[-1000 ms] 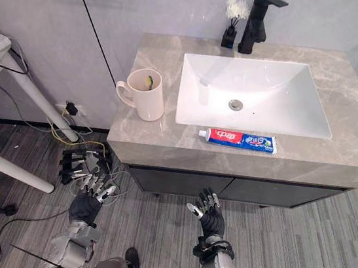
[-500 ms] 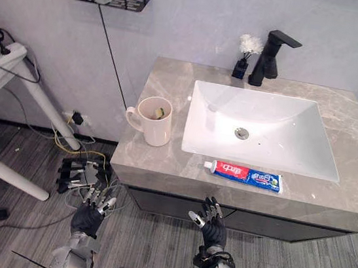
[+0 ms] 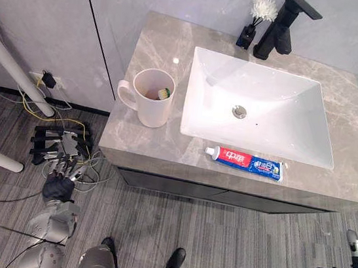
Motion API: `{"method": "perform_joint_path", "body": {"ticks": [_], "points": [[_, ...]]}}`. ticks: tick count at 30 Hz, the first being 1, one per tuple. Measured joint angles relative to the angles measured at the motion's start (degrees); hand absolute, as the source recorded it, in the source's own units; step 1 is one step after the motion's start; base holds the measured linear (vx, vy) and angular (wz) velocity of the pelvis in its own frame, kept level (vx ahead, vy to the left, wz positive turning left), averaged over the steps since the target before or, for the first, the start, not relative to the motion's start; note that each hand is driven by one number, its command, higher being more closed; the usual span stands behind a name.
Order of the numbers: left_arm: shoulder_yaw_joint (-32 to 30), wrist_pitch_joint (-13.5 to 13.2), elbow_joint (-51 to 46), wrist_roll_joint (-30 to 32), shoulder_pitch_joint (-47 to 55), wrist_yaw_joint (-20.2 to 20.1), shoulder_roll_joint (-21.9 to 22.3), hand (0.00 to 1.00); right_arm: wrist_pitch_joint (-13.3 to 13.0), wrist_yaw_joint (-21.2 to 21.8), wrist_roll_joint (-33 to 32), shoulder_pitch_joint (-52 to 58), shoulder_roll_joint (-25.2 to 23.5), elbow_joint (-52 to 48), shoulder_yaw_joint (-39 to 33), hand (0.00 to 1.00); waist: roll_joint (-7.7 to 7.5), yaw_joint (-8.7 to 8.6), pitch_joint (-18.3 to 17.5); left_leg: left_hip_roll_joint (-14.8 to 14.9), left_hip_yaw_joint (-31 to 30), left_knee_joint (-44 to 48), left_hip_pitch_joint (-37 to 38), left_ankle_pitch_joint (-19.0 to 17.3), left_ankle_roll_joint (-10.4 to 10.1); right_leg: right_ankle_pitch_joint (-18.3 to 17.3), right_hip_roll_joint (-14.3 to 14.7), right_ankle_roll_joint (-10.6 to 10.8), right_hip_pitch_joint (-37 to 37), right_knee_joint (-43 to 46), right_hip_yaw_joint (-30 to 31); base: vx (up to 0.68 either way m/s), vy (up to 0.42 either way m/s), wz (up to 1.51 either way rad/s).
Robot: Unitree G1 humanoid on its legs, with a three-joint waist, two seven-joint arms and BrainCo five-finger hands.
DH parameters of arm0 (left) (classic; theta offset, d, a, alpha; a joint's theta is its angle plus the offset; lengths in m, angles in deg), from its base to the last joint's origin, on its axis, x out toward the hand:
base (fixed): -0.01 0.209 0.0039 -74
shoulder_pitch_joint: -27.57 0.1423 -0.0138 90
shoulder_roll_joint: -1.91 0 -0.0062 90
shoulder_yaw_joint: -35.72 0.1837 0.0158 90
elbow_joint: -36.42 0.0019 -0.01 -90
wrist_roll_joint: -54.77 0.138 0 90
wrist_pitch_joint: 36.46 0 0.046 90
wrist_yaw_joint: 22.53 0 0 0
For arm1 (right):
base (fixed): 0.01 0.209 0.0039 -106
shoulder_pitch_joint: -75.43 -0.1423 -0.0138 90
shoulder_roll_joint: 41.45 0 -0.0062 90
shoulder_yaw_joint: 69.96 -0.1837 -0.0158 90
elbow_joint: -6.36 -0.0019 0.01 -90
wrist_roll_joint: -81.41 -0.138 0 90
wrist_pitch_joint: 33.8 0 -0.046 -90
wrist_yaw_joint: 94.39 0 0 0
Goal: Organize washtable
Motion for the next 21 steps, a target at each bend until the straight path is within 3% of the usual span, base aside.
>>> {"method": "perform_joint_path", "body": {"ticks": [6, 12, 21], "points": [[0.26, -0.03, 3.64, 0.34, -0.55, -0.56, -0.07, 0.00, 0.02, -2.15, 6.11, -8.06, 5.11, 0.03, -1.21, 0.00, 0.07, 0.14, 0.04, -1.54, -1.54, -0.37, -0.91, 0.06, 0.09, 0.00, -0.39, 0.00, -0.47, -0.09, -1.19, 0.01, 0.027, 0.08], [0.86, -0.01, 4.63, 0.34, 0.03, -1.21, -0.68, 0.00, -0.03, -2.68, 7.48, -14.85, 10.93, 1.58, -0.50, 0.00, 0.03, 0.18, 0.07, -3.54, -3.02, -1.37, -0.64, 0.41, 0.65, 0.00, -1.77, 0.00, 0.16, -0.03, -2.77, 0.03, 0.052, 0.14], [2.10, 0.00, 5.94, 0.26, 1.47, -2.68, -2.38, 0.00, 0.99, 6.31, 9.66, -19.73, 22.80, 10.46, 12.13, 0.00, -0.29, 0.21, 0.24, -4.92, -5.39, -0.61, 0.85, 0.41, 0.65, 0.00, -2.86, 0.00, 2.93, 0.17, -4.91, 0.03, 0.041, 0.09]]}}
